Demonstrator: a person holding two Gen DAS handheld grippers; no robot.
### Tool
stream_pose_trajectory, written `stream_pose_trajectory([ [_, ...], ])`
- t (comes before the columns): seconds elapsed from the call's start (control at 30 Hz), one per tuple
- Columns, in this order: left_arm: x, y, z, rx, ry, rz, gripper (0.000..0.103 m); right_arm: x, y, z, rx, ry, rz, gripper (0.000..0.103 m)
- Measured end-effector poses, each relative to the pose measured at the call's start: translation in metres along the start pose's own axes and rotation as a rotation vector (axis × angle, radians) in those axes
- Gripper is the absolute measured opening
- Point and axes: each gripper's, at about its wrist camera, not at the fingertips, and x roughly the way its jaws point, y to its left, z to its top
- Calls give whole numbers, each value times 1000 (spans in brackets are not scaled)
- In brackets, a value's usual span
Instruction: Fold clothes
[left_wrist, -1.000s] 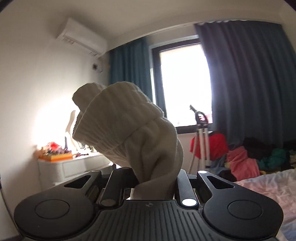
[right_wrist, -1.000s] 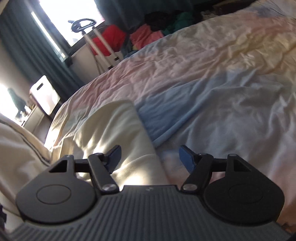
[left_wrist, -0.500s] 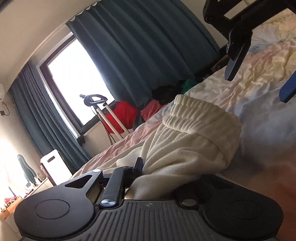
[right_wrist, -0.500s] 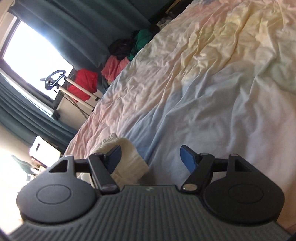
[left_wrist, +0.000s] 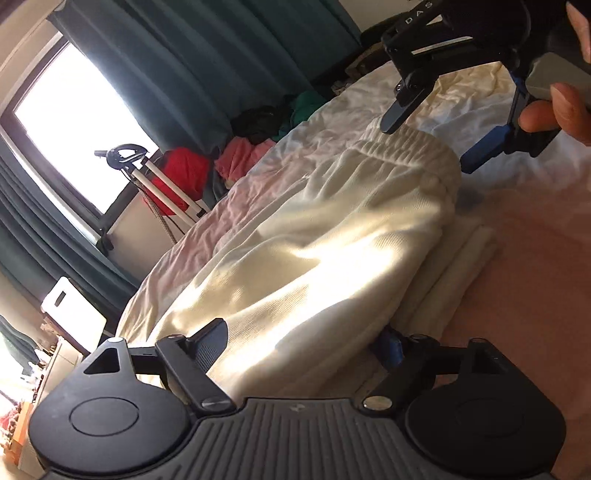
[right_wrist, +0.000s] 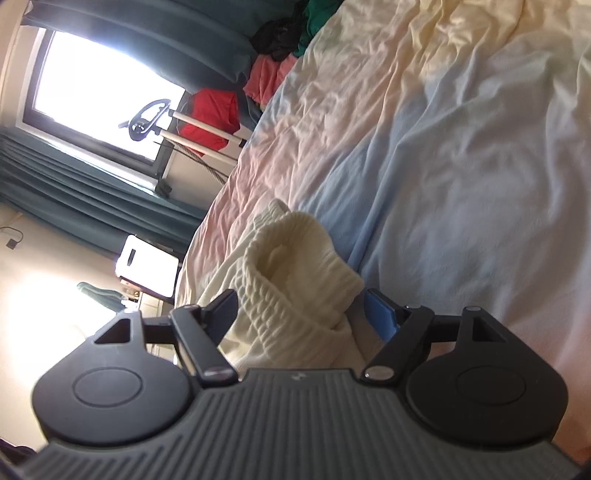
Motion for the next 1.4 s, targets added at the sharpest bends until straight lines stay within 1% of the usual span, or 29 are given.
stream_pose_trajectory([
  [0.07, -10, 10, -18, -19, 16, 24, 87, 6, 0, -4, 1, 29, -6, 79],
  [0.13, -7, 23, -32, -64, 41, 55, 84, 14, 3, -8, -13, 61, -21, 79],
  [0.17, -15, 23, -40, -112, 67, 70, 80, 19, 5, -10, -26, 80, -30, 79],
  [0.2, -17, 30, -46, -176, 75, 72, 78, 24, 7, -13, -41, 94, -40, 79],
  [0.27, -22, 45, -55, -306, 82, 78, 77, 31, 14, -17, -85, 97, -65, 79],
  [0.33, -41, 56, -61, -432, 82, 87, 77, 33, 22, -20, -135, 64, -92, 78],
  [0.37, -51, 63, -65, -504, 84, 85, 75, 33, 25, -21, -159, 47, -99, 75],
  [0.4, -58, 74, -69, -579, 84, 66, 73, 32, 29, -21, -181, 34, -103, 72],
  [0.43, -62, 82, -74, -626, 82, 66, 72, 31, 32, -22, -203, 21, -106, 65],
  [0.47, -66, 89, -79, -673, 81, 65, 72, 29, 34, -22, -225, 10, -109, 55],
  [0.53, -74, 104, -90, -767, 79, 64, 72, 24, 39, -22, -265, -12, -111, 44],
  [0.57, -77, 110, -95, -810, 81, 59, 72, 20, 41, -22, -274, -24, -102, 41],
  [0.67, -78, 119, -108, -922, 92, -3, 66, 6, 49, -23, -310, -70, -79, 40],
  [0.73, -73, 119, -114, -969, 114, -16, 66, 4, 49, -23, -325, -83, -95, 40],
  [0.8, -67, 118, -120, -1014, 135, -28, 66, 13, 39, -22, -291, -52, -133, 40],
  [0.9, -65, 119, -121, -1032, 143, -31, 67, 23, 26, -23, -240, -7, -168, 42],
  [1.0, -68, 119, -122, -1033, 148, -21, 67, 24, 23, -24, -206, 20, -154, 49],
  [1.03, -69, 120, -123, -1036, 151, -19, 67, 26, 22, -26, -200, 41, -162, 57],
  [1.07, -70, 120, -123, -1041, 154, -22, 68, 28, 22, -27, -194, 62, -169, 68],
  [1.1, -70, 120, -124, -1046, 156, -24, 68, 31, 21, -30, -194, 85, -175, 71],
  [1.13, -70, 120, -124, -1049, 157, -24, 68, 35, 22, -33, -207, 112, -178, 77],
  [1.2, -73, 119, -124, -1046, 161, -21, 70, 44, 23, -41, -236, 162, -184, 78],
  [1.3, -75, 119, -125, -1050, 166, -20, 71, 55, 28, -49, -303, 188, -199, 85],
  [1.33, -75, 118, -125, -1051, 168, -19, 71, 57, 30, -51, -319, 193, -193, 86],
  [1.4, -76, 118, -125, -1055, 171, -17, 71, 51, 37, -50, -330, 186, -150, 86],
])
